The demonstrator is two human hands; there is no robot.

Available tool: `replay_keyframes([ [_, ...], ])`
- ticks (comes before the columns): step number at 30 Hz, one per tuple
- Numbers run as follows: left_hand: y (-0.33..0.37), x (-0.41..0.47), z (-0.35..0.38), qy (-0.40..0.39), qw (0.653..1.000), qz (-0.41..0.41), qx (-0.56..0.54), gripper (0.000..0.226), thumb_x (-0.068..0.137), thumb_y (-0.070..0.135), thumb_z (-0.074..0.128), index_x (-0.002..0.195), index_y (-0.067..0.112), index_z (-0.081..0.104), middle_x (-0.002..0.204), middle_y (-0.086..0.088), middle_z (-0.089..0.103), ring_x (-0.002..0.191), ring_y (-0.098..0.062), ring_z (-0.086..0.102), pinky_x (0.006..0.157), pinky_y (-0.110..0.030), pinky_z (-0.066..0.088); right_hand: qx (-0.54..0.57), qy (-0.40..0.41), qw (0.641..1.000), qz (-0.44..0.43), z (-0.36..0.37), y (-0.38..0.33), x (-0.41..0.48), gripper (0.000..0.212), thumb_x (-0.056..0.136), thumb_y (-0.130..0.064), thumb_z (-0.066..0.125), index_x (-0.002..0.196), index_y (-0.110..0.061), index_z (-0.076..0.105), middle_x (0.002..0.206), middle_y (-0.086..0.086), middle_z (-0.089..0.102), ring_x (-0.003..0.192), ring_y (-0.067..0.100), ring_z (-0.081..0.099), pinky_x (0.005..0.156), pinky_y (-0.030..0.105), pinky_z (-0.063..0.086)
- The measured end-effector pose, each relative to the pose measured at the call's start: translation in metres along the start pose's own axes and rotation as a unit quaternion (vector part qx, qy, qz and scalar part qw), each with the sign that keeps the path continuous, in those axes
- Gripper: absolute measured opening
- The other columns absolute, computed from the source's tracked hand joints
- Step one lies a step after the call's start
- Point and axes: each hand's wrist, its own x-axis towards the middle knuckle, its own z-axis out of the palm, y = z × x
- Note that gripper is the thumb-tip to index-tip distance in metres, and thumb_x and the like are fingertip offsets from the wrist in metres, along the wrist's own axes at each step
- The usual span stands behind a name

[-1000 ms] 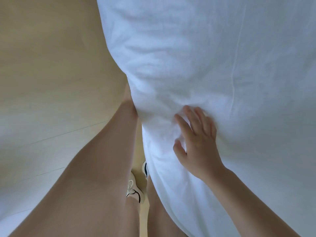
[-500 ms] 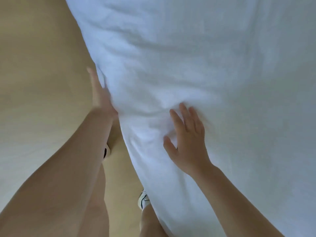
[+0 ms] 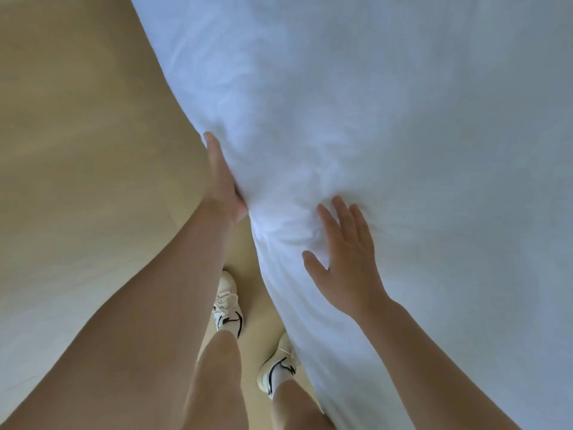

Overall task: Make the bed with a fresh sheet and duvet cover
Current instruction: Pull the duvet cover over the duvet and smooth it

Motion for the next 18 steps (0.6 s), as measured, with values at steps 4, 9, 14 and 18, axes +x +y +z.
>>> replay_keyframes([
  [4, 0.049, 0.020, 0.000, 0.114, 0.991, 0.033, 0.056, 0.061, 0.080, 0.059, 0.061, 0.120, 0.014, 0.063, 0.114, -0.004, 0.068, 0.105, -0.023, 0.065, 0.082, -0.034, 0.054, 0.012, 0.001, 1.000, -0.012, -0.006, -0.007, 0.021, 0.071, 0.083, -0.046, 0.035, 0.145, -0.012, 0.034, 0.156, 0.011, 0.022, 0.142, 0.024, 0.005, 0.112, 0.037, 0.012],
  [9, 0.062, 0.018, -0.007, 0.293, 0.922, 0.014, 0.252, 0.064, 0.085, 0.061, 0.053, 0.123, 0.010, 0.055, 0.108, -0.003, 0.062, 0.095, -0.021, 0.060, 0.078, -0.027, 0.045, 0.006, -0.022, 0.999, -0.040, -0.020, -0.020, 0.060, 0.069, 0.084, -0.045, 0.035, 0.146, -0.014, 0.032, 0.156, 0.003, 0.015, 0.142, 0.022, 0.004, 0.110, 0.037, 0.013],
  [14, 0.140, 0.051, 0.025, 0.137, 0.970, 0.016, 0.199, 0.101, 0.056, 0.092, 0.047, 0.129, 0.024, 0.057, 0.125, 0.001, 0.062, 0.114, -0.020, 0.060, 0.105, -0.041, 0.042, -0.002, 0.001, 0.997, -0.076, -0.050, -0.038, 0.121, 0.063, 0.084, -0.042, 0.039, 0.140, -0.014, 0.033, 0.151, 0.011, 0.033, 0.139, 0.027, 0.016, 0.109, 0.044, 0.024],
  [18, 0.206, 0.076, 0.069, 0.049, 0.991, 0.065, 0.109, 0.056, 0.090, 0.061, 0.043, 0.126, 0.022, 0.059, 0.127, -0.005, 0.062, 0.116, -0.025, 0.059, 0.102, -0.044, 0.044, 0.013, 0.028, 0.996, -0.081, -0.083, -0.052, 0.176, 0.067, 0.086, -0.044, 0.036, 0.146, -0.013, 0.031, 0.156, 0.009, 0.021, 0.144, 0.023, 0.009, 0.114, 0.041, 0.016],
])
